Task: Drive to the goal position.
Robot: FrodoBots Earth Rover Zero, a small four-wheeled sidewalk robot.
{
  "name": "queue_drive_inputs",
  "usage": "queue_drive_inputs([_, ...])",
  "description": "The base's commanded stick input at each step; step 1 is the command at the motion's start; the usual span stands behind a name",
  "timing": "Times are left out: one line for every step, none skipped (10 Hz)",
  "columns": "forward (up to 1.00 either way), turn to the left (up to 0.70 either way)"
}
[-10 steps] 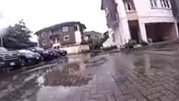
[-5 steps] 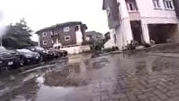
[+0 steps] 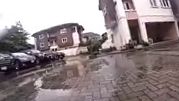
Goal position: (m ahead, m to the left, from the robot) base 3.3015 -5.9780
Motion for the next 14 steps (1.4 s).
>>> queue_drive_inputs([0.7,-0.35])
queue_drive_inputs([0.7,-0.35])
queue_drive_inputs([0.7,-0.35])
queue_drive_inputs([0.7,-0.35])
queue_drive_inputs([0.7,-0.34])
queue_drive_inputs([0.7,-0.34])
queue_drive_inputs([0.7,-0.34])
queue_drive_inputs([0.7,-0.34])
queue_drive_inputs([0.7,-0.34])
queue_drive_inputs([0.7,-0.34])
queue_drive_inputs([0.7,-0.34])
queue_drive_inputs([0.7,-0.22])
queue_drive_inputs([0.7,0.0])
queue_drive_inputs([0.7,0.0])
